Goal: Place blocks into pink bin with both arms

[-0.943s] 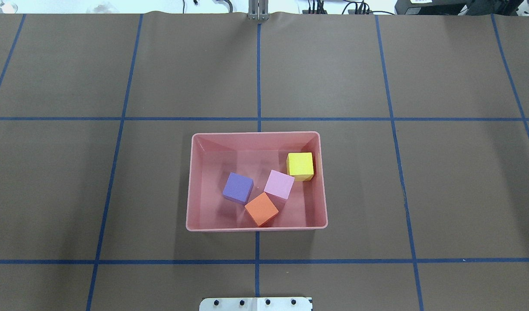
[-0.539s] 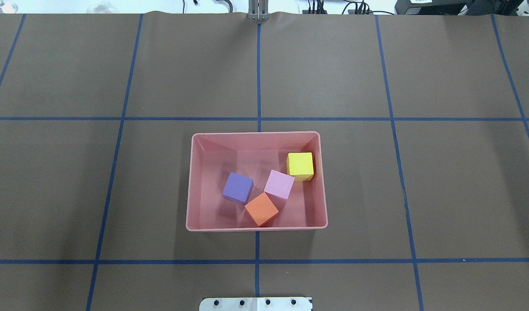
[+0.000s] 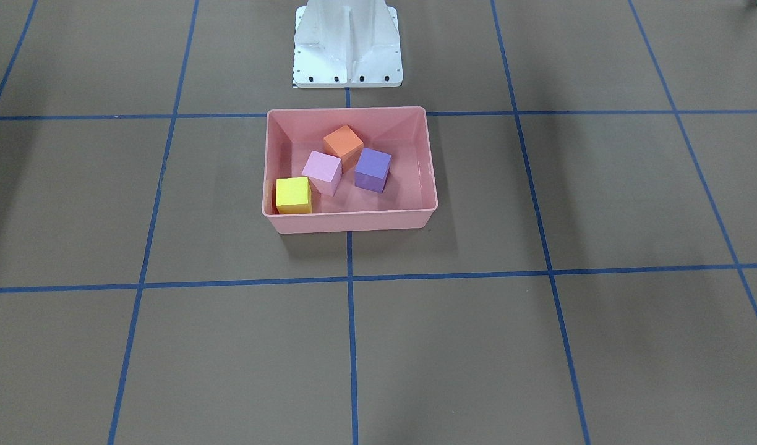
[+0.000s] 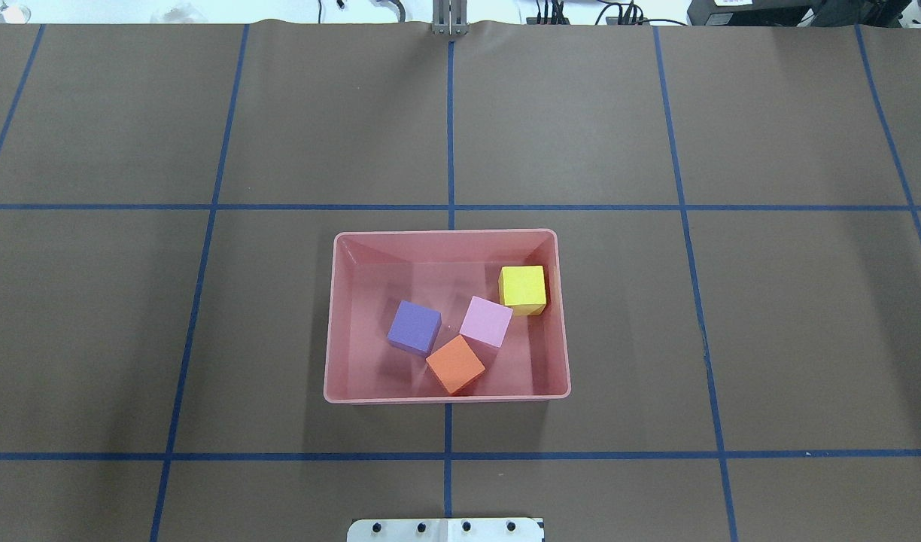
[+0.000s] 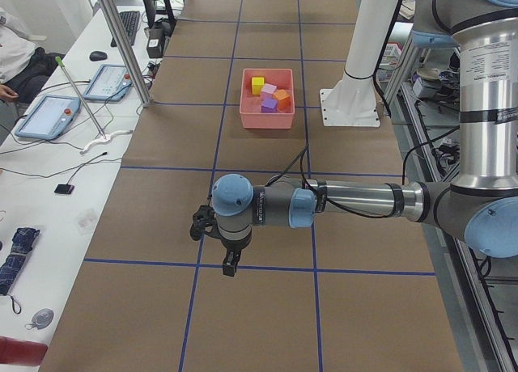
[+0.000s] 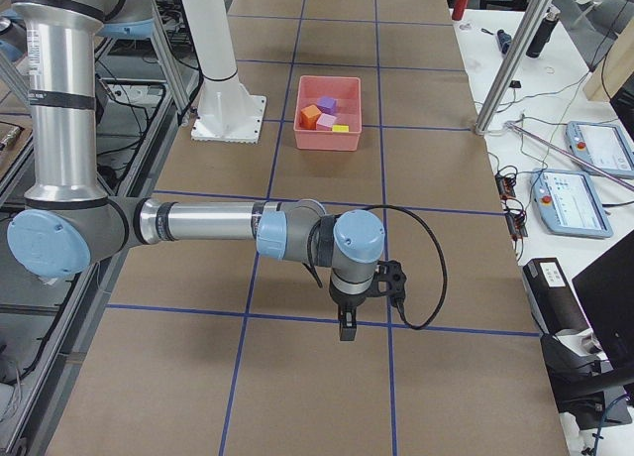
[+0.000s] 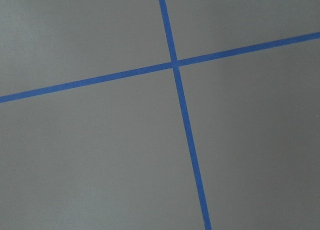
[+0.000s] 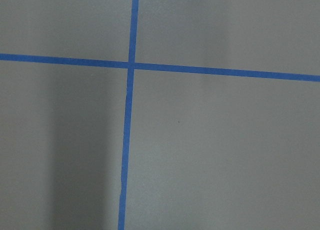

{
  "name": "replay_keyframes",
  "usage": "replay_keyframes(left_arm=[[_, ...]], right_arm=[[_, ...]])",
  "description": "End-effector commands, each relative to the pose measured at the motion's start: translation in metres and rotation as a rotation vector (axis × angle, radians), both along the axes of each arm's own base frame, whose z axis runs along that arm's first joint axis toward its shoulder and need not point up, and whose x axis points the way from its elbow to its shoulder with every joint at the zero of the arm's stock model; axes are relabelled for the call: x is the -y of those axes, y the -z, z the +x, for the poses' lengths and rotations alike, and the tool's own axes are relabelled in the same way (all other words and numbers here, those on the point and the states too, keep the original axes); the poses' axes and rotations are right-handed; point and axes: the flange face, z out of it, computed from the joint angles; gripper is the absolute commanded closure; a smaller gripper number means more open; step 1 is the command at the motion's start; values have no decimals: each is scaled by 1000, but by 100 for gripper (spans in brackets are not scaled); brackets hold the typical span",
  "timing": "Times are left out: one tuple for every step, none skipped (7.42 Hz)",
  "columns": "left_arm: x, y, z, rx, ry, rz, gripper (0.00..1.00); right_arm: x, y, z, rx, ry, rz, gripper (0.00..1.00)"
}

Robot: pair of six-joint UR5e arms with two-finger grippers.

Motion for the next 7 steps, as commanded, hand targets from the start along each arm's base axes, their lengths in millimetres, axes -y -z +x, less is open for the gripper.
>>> replay_keyframes(left_arm=[[0, 0, 0, 0, 0, 0, 0], [0, 0, 0, 0, 0, 0, 0], [0, 0, 0, 0, -1, 3, 0], [0, 0, 0, 2, -1, 3, 0], [0, -4, 0, 1, -1, -8, 0], [-1, -5, -1, 1, 1, -10, 0], [-6, -10, -1, 1, 1, -21, 0]], right_arm=[[0, 0, 0, 0, 0, 0, 0], [0, 0, 0, 0, -1, -1, 0], [0, 0, 0, 0, -1, -1, 0], [0, 1, 0, 0, -1, 1, 0], [-1, 0, 0, 1, -1, -1, 0], [-1, 0, 0, 3, -1, -1, 0], [-2, 0, 0, 3, -1, -2, 0]])
